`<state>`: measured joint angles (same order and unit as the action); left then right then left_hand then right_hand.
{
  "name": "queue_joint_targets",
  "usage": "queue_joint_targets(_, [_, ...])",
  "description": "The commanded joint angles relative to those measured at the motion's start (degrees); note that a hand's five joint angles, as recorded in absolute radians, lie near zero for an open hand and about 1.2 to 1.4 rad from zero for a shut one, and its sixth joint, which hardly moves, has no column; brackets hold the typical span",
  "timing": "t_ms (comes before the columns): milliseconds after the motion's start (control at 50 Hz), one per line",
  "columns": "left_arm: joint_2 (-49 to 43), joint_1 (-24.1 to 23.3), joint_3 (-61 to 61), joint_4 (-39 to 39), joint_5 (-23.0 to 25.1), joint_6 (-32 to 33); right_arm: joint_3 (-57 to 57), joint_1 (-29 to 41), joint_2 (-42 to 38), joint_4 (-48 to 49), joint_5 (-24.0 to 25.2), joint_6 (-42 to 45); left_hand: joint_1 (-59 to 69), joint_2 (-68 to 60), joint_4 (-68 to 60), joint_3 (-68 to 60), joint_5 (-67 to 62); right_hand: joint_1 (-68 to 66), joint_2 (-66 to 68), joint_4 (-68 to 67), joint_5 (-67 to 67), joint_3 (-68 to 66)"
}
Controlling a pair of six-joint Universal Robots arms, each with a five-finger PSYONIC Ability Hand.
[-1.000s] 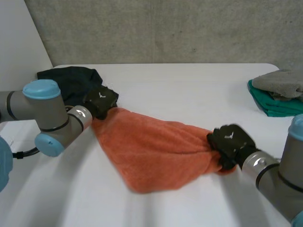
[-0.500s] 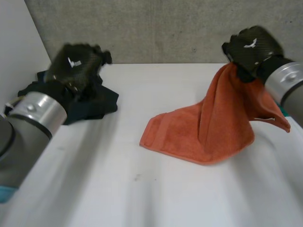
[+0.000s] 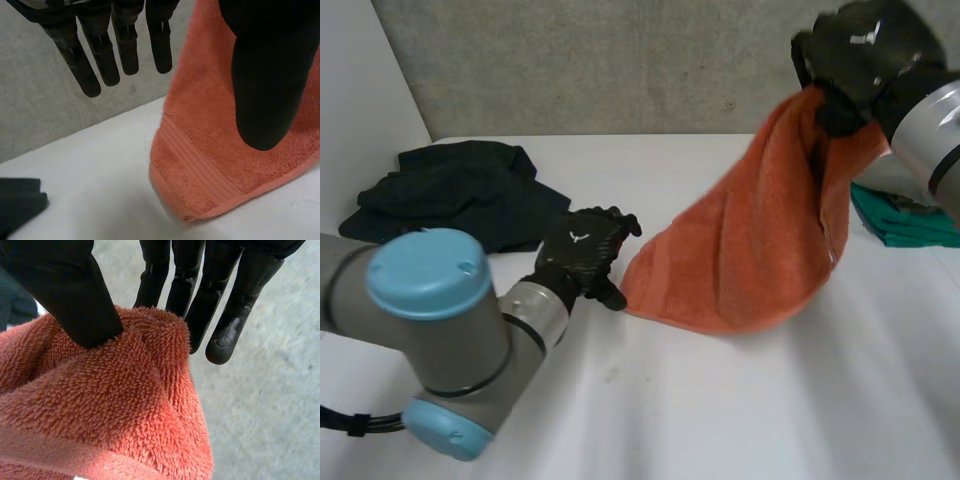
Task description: Fold the laundry.
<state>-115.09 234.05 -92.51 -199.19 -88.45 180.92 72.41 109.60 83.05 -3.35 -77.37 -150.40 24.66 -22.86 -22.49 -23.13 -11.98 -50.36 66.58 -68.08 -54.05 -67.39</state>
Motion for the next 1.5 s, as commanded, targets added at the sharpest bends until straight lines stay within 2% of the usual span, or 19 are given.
queue_joint_targets(20, [-5.8,-4.1,3.0,0.0,-8.7,-5.6,-2.9,4.7,2.7,-1.9,-2.3,-1.3,-1.8,0.0,-0.3,0.3,-0.9,-29.6,13.4,-11.9,-16.0,-12.6])
queue_joint_targets(120, [-7.3,-6.2,3.1,0.0,-9.1,-10.4,-4.9,8.0,2.9,-2.8,-5.7,-1.2,-3.3,1.5,1.2,1.8,0.6,-29.6,13.4,-11.9,-16.0,-12.6])
queue_joint_targets(160, [-8.2,-6.6,3.3,-0.1,-9.2,-12.7,-5.3,9.2,3.0,-2.8,-6.0,-1.2,-7.9,6.1,5.7,6.3,5.2,-29.6,13.4,-11.9,-16.0,-12.6])
queue_joint_targets(240, [-9.4,-8.1,4.4,0.0,-9.0,-16.1,-5.8,11.1,3.3,-2.9,-6.1,-1.3,-9.1,7.3,6.9,7.5,6.4,-29.6,13.4,-11.9,-16.0,-12.6])
queue_joint_targets(540, [-15.9,-10.2,10.5,-2.0,-10.2,-15.9,-6.0,15.5,4.0,-3.8,-7.9,-1.3,-7.7,5.9,5.5,6.2,5.0,-29.6,13.4,-11.9,-16.0,-12.6])
queue_joint_targets(620, [-18.8,-10.1,13.3,-3.5,-12.4,-15.5,-5.9,15.3,5.1,-4.3,-7.9,-1.3,1.3,-3.1,-3.5,-2.9,-4.0,-29.6,13.4,-11.9,-16.0,-12.6])
queue_joint_targets(680, [-20.0,-10.0,14.7,-4.9,-13.8,-14.1,-5.5,14.9,5.6,-4.7,-7.9,-1.3,15.3,-17.1,-17.5,-16.8,-18.0,-29.6,13.4,-11.9,-16.0,-12.6])
queue_joint_targets(700, [-20.0,-10.0,14.8,-5.3,-13.9,-13.6,-5.3,14.7,6.0,-5.0,-7.9,-1.2,20.3,-22.1,-22.5,-21.9,-23.0,-29.6,13.4,-11.9,-16.0,-12.6])
queue_joint_targets(720, [-20.0,-9.8,14.9,-6.6,-14.3,-12.4,-5.1,14.7,6.2,-5.1,-7.9,-1.2,32.0,-33.8,-34.2,-33.6,-34.7,-29.6,13.4,-11.9,-16.0,-12.6])
queue_joint_targets(780, [-19.4,-8.7,14.1,-9.9,-15.4,-10.3,-4.4,14.5,6.4,-5.3,-7.8,-0.8,55.3,-57.1,-57.4,-56.8,-57.9,-29.6,13.4,-11.9,-16.0,-12.6])
queue_joint_targets(800, [-19.0,-7.9,13.8,-10.2,-15.8,-9.6,-4.0,14.5,6.4,-5.4,-7.7,-0.6,55.3,-57.1,-57.5,-56.9,-58.0,-29.6,13.4,-11.9,-16.0,-12.6])
queue_joint_targets(900, [-12.1,-3.5,9.0,-11.3,-16.0,-5.2,-2.2,12.4,6.2,-6.2,-7.4,0.5,55.3,-57.1,-57.5,-56.9,-58.0,-29.6,13.4,-11.9,-16.0,-12.6])
queue_joint_targets(1000, [-2.3,0.5,3.0,-11.7,-14.8,-0.1,0.4,4.4,6.2,-6.5,-6.7,2.1,55.3,-57.1,-57.5,-56.9,-58.0,-29.6,13.4,-11.9,-16.0,-12.6])
queue_joint_targets(1100, [9.1,2.8,-3.8,-11.6,-9.8,3.3,1.4,0.3,5.5,-6.3,-6.2,2.1,55.3,-57.1,-57.5,-56.9,-58.0,-29.6,13.4,-11.9,-16.0,-12.6])
queue_joint_targets(1220, [16.9,3.8,-8.5,-11.4,-3.6,4.6,1.3,-1.8,4.8,-6.1,-4.9,1.9,55.3,-57.1,-57.5,-56.9,-58.0,-29.6,13.4,-11.9,-16.0,-12.6])
queue_joint_targets(1240, [17.1,3.9,-8.7,-10.7,-2.0,4.5,1.3,-1.7,4.5,-6.1,-4.4,1.8,48.2,-50.0,-50.4,-49.7,-50.9,-29.6,13.4,-11.9,-16.0,-12.6])
queue_joint_targets(1320, [14.4,3.2,-9.4,-8.9,1.9,4.5,1.6,-1.6,4.0,-6.2,-3.3,1.3,-3.5,1.7,1.4,2.0,0.9,-29.6,13.4,-11.9,-16.0,-12.6])
queue_joint_targets(1380, [9.7,3.2,-8.6,-8.1,3.2,4.4,1.5,-1.6,3.9,-6.2,-3.1,1.0,-11.6,9.8,9.4,10.0,8.9,-29.6,13.4,-11.9,-16.0,-12.6])
queue_joint_targets(1500, [-2.7,2.4,-3.0,-7.9,4.0,3.9,0.5,-1.2,4.2,-6.1,-3.2,0.4,-11.6,9.8,9.4,10.1,8.9,-29.6,13.4,-11.9,-16.0,-12.6])
